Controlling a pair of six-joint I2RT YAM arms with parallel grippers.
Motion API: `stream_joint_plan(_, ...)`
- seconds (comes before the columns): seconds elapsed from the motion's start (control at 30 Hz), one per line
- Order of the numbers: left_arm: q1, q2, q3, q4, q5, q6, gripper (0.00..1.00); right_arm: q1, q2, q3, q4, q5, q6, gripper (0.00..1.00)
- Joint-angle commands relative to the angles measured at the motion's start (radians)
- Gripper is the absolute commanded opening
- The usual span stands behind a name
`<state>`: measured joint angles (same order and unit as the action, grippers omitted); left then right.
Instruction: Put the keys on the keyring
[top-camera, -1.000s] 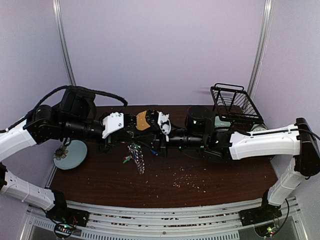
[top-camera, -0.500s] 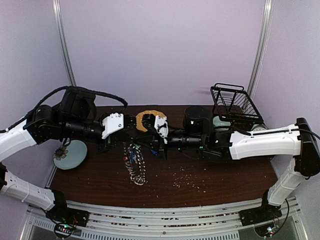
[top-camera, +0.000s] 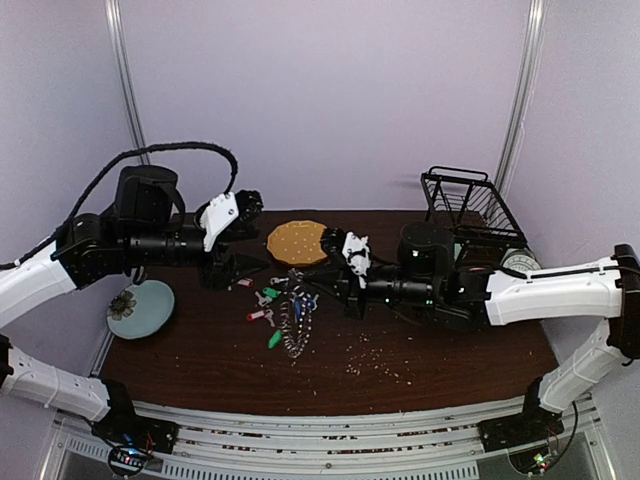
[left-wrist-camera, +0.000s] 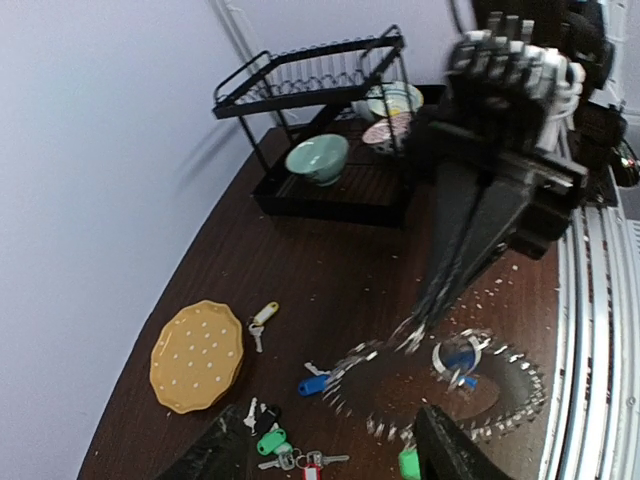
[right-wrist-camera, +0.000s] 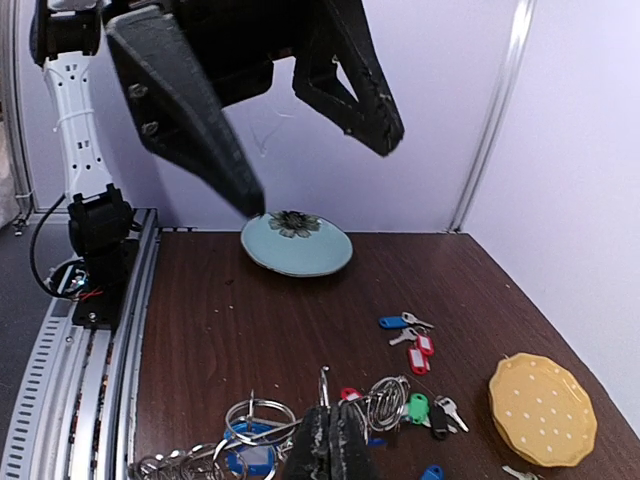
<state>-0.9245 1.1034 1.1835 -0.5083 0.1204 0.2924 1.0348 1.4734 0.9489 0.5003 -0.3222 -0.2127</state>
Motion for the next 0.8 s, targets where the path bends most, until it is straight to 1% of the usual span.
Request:
stream_joint_plan(0.0,0.140,0.007,-0.045,0.142,0.038,-0.184,0.61,-0.030,-0.148,-0.070,0.011,0.108,0.010,0.00)
stream_joint_plan(0.13,0.279,0.105,-0.121,0.201,0.055,-0.328,0.60,-0.053,-0.253,-0.151,-0.020,0.172,0.002,0.00)
stream_joint_plan(0.23,0.329,0.253,-0.156,0.256,0.072,-0.427,0.49,-0.065,-0.322,-0.201,-0.024,0.194,-0.001,0.00)
stream_joint_plan(0.3,0.333,0.382,-0.154,0.275,0.061,-0.460,0.43,-0.070,-0.358,-0.226,-0.022,0.198,-0.001,0.00)
stream_joint_plan(0.37,0.333,0.464,-0.150,0.301,0.064,-0.484,0.39,-0.074,-0.388,-0.242,-0.028,0.198,0.000,0.00)
stream_joint_plan(0.53,0.332,0.618,-0.139,0.363,0.060,-0.542,0.38,-0.080,-0.423,-0.278,-0.042,0.204,-0.004,0.00)
stream_joint_plan(0.67,0.334,0.702,-0.132,0.373,-0.002,-0.564,0.32,-0.082,-0.438,-0.294,-0.033,0.202,0.001,0.00)
stream_joint_plan(0.77,0.334,0.748,-0.114,0.368,-0.010,-0.563,0.27,-0.084,-0.438,-0.295,-0.032,0.201,-0.002,0.00)
